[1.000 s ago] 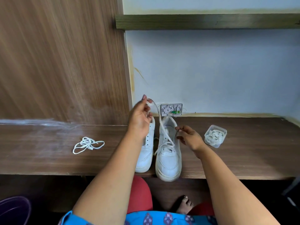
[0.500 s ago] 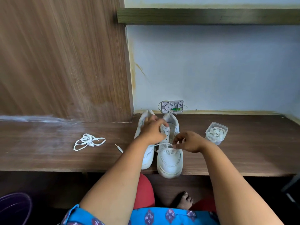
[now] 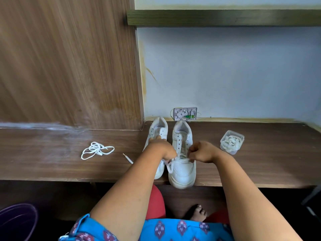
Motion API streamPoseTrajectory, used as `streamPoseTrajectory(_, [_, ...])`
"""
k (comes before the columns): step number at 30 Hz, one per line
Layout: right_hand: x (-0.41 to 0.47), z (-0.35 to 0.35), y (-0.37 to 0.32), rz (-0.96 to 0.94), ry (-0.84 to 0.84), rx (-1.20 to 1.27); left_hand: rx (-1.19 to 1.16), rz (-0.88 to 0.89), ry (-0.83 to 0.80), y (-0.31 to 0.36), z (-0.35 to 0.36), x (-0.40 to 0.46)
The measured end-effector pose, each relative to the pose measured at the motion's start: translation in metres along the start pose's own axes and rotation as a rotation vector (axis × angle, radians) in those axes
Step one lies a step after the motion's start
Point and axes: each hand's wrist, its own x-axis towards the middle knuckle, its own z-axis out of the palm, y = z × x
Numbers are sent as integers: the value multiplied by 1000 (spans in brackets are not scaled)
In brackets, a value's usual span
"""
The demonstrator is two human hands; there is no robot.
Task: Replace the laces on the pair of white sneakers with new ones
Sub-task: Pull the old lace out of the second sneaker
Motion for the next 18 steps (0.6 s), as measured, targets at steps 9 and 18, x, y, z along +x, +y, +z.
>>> streamPoseTrajectory(9, [-10, -10, 17, 517, 202, -325, -200, -31, 194, -1, 8, 14])
streamPoseTrajectory(18, [7, -11, 22, 290, 412, -191, -409, -46, 524, 13, 17, 30])
